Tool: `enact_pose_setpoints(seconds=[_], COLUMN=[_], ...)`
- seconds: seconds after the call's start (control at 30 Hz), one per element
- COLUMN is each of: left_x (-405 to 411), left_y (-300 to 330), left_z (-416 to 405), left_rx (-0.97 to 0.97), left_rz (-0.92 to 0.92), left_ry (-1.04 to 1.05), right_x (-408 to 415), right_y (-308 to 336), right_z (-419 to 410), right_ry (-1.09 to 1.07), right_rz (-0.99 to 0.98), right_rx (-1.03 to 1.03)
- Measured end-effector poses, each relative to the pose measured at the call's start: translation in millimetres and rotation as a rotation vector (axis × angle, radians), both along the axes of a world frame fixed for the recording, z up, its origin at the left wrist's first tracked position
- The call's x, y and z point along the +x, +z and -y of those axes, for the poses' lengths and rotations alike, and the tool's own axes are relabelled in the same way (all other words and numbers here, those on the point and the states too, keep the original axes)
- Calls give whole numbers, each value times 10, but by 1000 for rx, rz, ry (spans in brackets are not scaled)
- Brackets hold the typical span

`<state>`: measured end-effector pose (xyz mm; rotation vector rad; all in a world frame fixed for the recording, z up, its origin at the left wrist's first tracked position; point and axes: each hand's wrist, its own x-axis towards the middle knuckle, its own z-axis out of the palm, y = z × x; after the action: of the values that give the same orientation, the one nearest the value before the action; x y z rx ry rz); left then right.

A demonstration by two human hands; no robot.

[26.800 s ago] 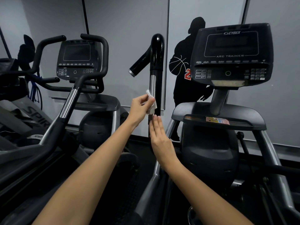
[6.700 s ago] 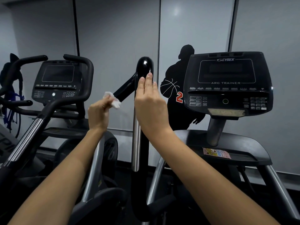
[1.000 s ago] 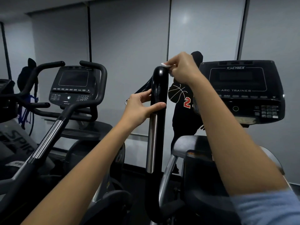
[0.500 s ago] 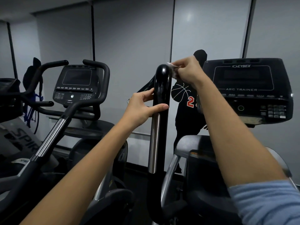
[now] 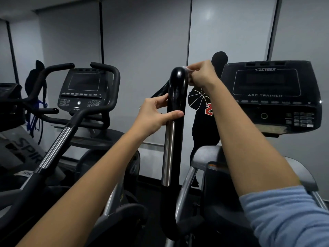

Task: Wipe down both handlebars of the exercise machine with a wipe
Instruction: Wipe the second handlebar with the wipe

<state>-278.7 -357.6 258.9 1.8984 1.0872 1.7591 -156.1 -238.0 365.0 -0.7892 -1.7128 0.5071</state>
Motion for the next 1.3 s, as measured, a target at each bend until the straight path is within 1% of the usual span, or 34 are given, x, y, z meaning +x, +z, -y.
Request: enact_pose_setpoints(seconds=[0.07, 0.13, 0.17, 0.23, 0.3, 0.37, 0.43, 0.5, 0.57, 0.63, 0.67, 0.7, 0.8, 0.9, 0.93, 1.03, 1.1, 1.2, 1.3], left_x=[-3, -10, -17, -32, -42, -41, -35, -19, -16, -19, -19, -21, -34, -38, -41, -25, 4, 80, 157], left_y=[-1, -6, -5, -15, -18, -10, -15, -18, -31, -37, -31, -27, -21, -31, -35, -48, -65, -108, -293], left_z=[-11, -35, -38, -45, -50, -41, -37, -35, -31, -34, -37, -47, -64, -88, -85, -63, -55, -27, 40], left_rx=[0, 7, 9, 11, 16, 14, -5, -20, -12, -5, -12, -17, -22, -20, -21, -1, 20, 21, -96], left_rz=[0, -10, -18, -22, -36, -39, -20, -4, 7, 5, 3, -4, -27, -24, -23, -21, -41, -112, -133], left_ry=[0, 9, 15, 20, 41, 56, 41, 19, 10, 12, 12, 21, 77, 72, 67, 82, 125, 294, 339], right_x=[35, 24, -4, -62, -97, -113, -95, -52, -59, -133, -174, -197, -172, -66, -49, 37, 81, 50, -67], right_y=[-41, -79, -79, -52, 15, 103, 201, 227, 109, -84, -137, -145, 49, 103, 40, -327, -571, -565, -289], right_z=[71, 54, 20, -47, -87, -31, 148, 450, 754, 913, 931, 898, 670, 550, 590, 823, 966, 998, 926], right_ry=[2, 23, 37, 56, 87, 86, 29, -56, -115, -232, -310, -376, -478, -406, -387, -417, -458, -512, -554], right_rz=[-27, -65, -91, -80, -21, 55, 144, 264, 413, 568, 614, 619, 553, 518, 532, 588, 675, 699, 702], right_rx=[83, 102, 76, -24, -139, -164, -54, 133, 341, 521, 596, 636, 580, 533, 561, 751, 834, 785, 715])
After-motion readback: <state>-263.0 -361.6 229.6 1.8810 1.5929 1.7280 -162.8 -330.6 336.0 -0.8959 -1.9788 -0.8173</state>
